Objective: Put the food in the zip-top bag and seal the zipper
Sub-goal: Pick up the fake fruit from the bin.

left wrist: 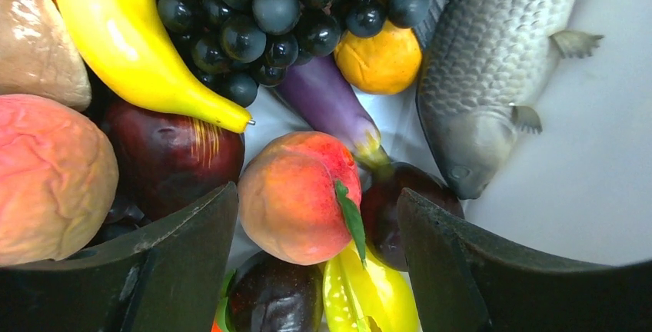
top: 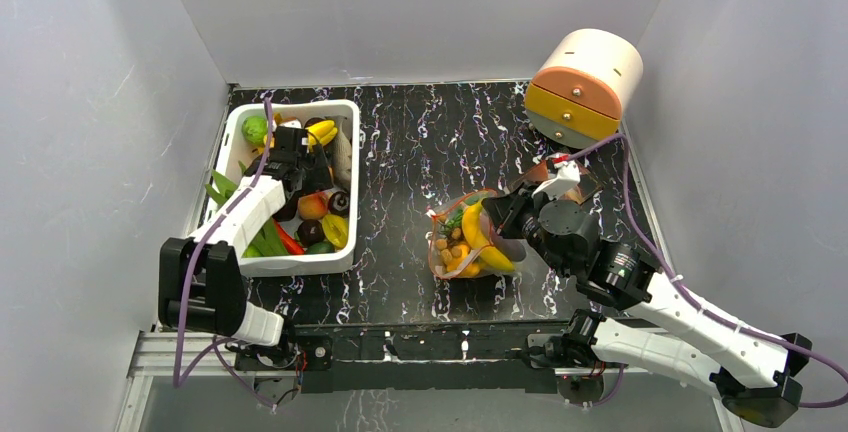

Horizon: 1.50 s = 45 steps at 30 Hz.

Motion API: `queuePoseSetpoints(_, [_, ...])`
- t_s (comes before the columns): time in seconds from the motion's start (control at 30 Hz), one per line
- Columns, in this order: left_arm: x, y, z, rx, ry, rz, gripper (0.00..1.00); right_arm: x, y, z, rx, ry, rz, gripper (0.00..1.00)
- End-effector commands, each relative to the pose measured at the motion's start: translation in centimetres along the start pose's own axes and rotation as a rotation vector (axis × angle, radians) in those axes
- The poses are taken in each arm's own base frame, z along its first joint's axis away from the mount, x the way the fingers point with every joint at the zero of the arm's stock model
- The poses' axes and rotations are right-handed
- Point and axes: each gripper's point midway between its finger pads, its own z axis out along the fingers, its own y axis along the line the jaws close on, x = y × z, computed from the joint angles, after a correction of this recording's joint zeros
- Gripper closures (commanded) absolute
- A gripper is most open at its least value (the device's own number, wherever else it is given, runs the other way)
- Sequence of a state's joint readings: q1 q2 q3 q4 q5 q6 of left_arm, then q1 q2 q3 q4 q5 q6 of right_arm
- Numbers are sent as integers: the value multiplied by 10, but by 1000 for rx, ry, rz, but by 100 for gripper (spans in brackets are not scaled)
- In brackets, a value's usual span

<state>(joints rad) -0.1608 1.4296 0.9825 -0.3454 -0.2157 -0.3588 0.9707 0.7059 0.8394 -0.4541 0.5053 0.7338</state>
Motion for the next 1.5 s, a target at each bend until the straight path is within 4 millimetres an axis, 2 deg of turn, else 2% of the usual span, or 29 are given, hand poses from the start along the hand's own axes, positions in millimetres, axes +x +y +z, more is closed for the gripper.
queuePoseSetpoints(0.0, [15,5,5,0,54,6,26,-30,21,-6,-70,-88,63,100])
queuePoseSetpoints(0.2, [31,9,11,-4,98,-7,27,-30,20,-10,-74,-89,69,100])
queuePoseSetpoints(0.37, [35,15,11,-40,113,-9,26,-32,18,-11,-71,-97,71,100])
queuePoseSetpoints(0.63, [46,14,16,-31,147,-5,26,-31,21,-9,-81,-94,74,100])
queuePoseSetpoints(0.8, [50,7,20,11,152,-4,32,-33,21,-10,-80,-98,73,100])
queuePoseSetpoints(1.0, [36,-7,6,97,120,-1,52,-33,21,-10,-81,-97,74,100])
queuePoseSetpoints(1.17, [20,-13,-11,142,72,10,62,-32,21,-10,-83,-99,79,100])
queuePoseSetpoints(1.47, [-6,-10,-38,143,-15,29,68,-33,28,-6,-95,-91,73,100])
